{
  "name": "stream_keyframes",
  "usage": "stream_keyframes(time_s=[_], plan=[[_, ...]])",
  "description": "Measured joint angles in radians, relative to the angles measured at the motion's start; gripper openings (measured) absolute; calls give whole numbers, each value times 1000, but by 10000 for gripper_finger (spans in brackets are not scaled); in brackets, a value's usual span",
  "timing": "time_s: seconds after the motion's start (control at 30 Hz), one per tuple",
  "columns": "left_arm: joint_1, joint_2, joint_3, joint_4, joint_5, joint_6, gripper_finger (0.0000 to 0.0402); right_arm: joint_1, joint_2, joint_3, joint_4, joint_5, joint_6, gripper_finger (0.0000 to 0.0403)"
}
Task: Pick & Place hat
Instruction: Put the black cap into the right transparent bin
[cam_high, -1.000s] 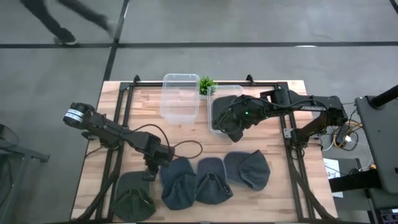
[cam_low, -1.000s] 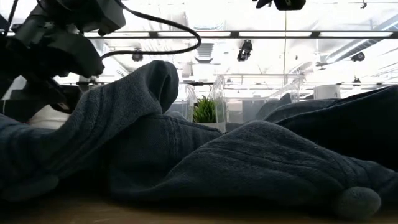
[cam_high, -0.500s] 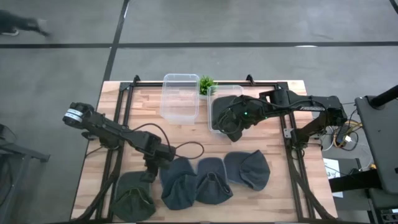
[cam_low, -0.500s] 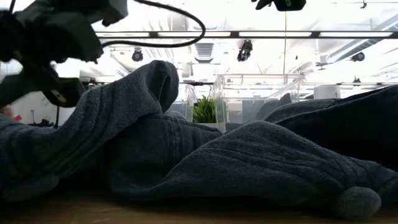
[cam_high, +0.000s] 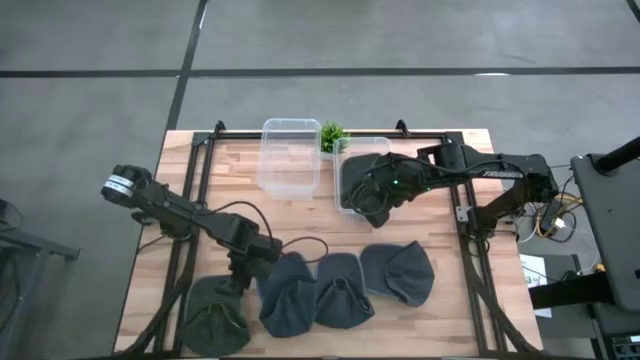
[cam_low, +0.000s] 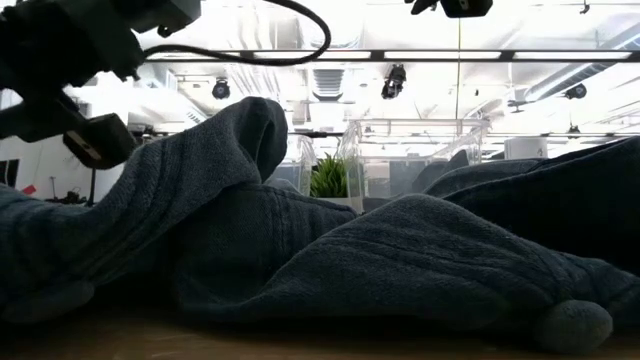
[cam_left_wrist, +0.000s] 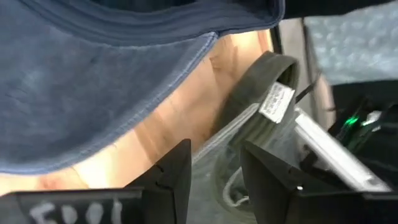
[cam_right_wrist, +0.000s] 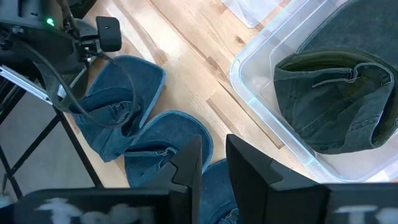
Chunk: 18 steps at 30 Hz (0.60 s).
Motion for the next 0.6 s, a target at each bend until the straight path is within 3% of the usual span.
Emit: stream_keyframes(time_s=[0.2,0.4,0.6], plan=[[-10,36,-29,-37,-21,83,131,0,0,0,0,0,0,68],[-14,58,-64,-31,-114,159,131,0,0,0,1,0,0,68],[-15,72,-69,-33,-71,167,131,0,0,0,1,0,0,68]])
